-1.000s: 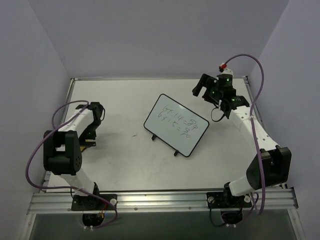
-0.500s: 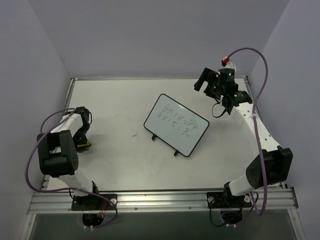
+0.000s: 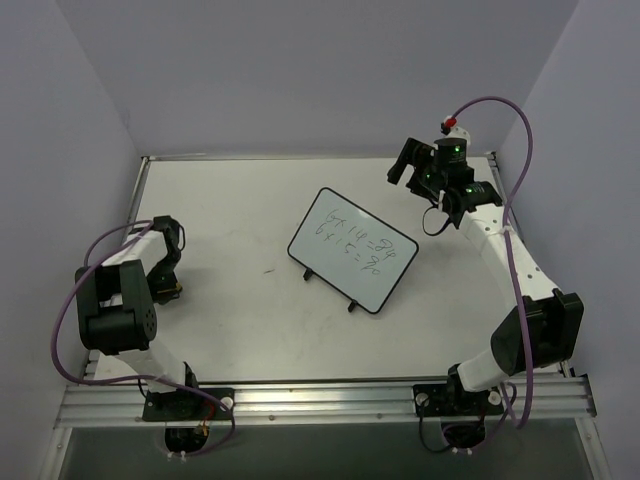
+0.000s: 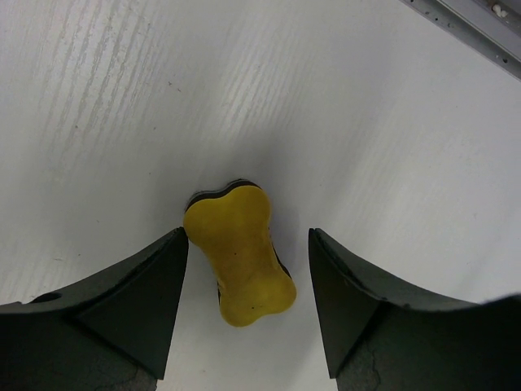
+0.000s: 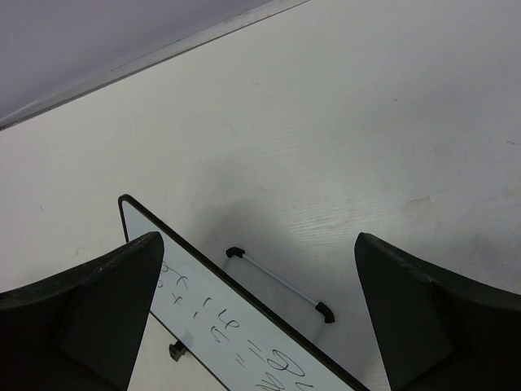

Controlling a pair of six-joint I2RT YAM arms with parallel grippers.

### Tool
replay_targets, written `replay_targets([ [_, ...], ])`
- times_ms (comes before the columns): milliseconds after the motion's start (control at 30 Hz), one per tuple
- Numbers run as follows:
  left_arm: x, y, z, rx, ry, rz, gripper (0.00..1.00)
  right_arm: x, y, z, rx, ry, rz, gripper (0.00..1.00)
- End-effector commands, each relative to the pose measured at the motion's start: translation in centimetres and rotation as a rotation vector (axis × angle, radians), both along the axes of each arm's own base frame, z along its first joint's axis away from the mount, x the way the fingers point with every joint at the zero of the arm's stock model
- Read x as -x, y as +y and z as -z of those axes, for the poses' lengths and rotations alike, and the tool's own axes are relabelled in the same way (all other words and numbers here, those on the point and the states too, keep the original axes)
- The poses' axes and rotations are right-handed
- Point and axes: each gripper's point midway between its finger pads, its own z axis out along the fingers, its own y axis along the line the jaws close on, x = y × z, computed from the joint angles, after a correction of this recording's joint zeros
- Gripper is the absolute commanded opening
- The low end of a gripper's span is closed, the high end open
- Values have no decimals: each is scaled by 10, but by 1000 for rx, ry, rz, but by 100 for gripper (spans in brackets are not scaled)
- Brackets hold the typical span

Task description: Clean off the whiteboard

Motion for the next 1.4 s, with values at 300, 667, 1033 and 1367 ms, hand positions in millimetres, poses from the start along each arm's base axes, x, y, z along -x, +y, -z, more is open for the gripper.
replay_targets([
  [300,-7,3,-2,-12,-28,19,65,-5,3,-3,10,-20,-4,100],
  [667,-10,4,-2,-11,4,36,65,-6,4,-3,11,-22,-9,100],
  [1033,-18,4,-2,-7,34,72,60,-5,2,-6,13,-33,-4,100],
  [1367,-26,4,-2,-1,60,117,55,-4,1,-6,16,-34,-1,100],
])
